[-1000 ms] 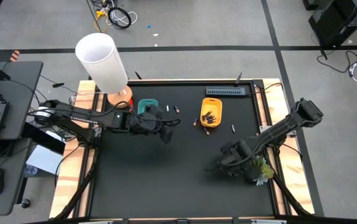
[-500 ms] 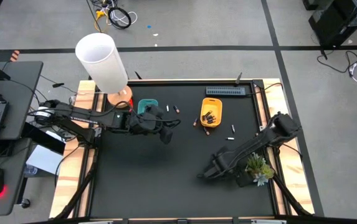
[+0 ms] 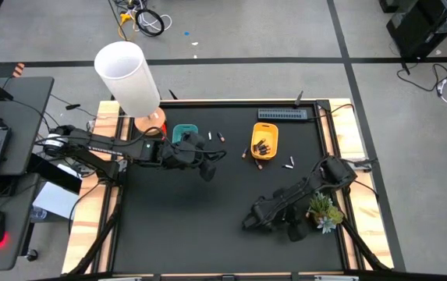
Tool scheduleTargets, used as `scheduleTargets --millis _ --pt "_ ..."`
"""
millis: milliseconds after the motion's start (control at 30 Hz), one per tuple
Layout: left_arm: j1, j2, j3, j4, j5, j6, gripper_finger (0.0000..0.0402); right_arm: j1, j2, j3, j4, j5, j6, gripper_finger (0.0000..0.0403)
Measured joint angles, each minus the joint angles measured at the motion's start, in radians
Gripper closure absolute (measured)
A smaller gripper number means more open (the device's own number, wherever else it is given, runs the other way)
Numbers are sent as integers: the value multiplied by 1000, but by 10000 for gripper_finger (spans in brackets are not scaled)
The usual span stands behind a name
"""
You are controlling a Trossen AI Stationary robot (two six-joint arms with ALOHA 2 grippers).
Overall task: Sort batteries
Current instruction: Put the black battery into the yellow bin
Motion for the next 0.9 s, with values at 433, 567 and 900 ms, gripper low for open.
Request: scheduleTargets --millis 433,567,900 --pt "0 0 0 -1 19 83 311 13 84 -15 2 40 42 121" --pt "0 0 0 0 20 121 311 30 83 -20 8 16 44 121" --pt "0 0 0 0 21 155 311 38 81 -148 54 3 53 124"
